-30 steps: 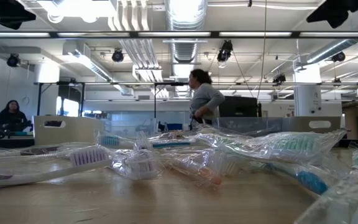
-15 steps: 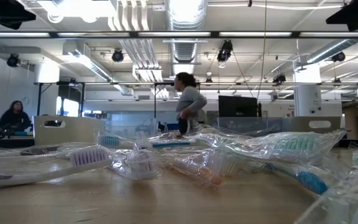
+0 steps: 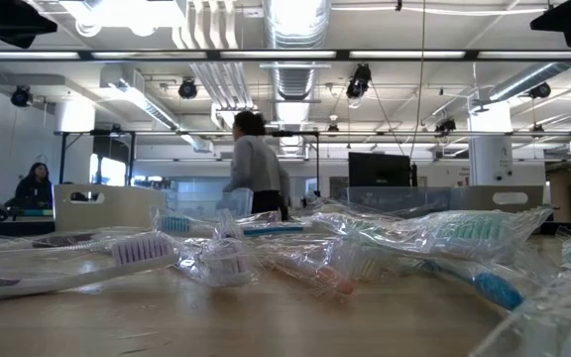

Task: Pick & Place Toothbrushes
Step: Put the green toothbrush into the transparent bin

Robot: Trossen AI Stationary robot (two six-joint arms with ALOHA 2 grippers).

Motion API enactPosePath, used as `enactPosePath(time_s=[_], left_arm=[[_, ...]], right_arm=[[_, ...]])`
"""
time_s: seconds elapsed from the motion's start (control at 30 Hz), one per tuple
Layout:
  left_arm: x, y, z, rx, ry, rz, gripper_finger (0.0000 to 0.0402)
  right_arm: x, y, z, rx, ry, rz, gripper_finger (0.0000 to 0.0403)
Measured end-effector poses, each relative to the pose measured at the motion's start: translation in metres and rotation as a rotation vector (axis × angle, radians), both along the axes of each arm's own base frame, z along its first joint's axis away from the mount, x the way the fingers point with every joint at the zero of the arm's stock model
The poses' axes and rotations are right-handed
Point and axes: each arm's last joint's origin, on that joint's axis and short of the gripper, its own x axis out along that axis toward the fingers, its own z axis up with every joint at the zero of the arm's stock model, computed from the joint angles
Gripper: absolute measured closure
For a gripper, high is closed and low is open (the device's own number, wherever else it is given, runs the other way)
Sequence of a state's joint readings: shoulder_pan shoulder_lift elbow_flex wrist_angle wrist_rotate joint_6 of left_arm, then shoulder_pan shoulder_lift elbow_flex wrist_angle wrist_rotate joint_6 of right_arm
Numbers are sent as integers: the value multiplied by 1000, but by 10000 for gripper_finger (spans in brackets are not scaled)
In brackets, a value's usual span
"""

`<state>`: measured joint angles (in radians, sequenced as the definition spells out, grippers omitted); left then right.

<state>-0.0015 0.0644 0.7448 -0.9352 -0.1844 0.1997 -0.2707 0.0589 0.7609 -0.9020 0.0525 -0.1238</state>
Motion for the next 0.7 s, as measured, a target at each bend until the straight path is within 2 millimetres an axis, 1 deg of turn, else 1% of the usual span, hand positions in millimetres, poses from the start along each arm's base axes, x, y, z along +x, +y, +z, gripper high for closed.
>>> enactPosePath(time_s=[0.2,0.43,0.6,0.7], left_arm=[[0,0,0,0,0,0,312],[0,1,0,44,8,13,312],[0,1,0,39,7,15,312],[0,1,0,5,0,23,312]], right_arm=[[1,0,0,1,3,0,394],[1,0,0,1,3,0,394],[1,0,0,1,2,0,394],[1,0,0,1,3,0,394]])
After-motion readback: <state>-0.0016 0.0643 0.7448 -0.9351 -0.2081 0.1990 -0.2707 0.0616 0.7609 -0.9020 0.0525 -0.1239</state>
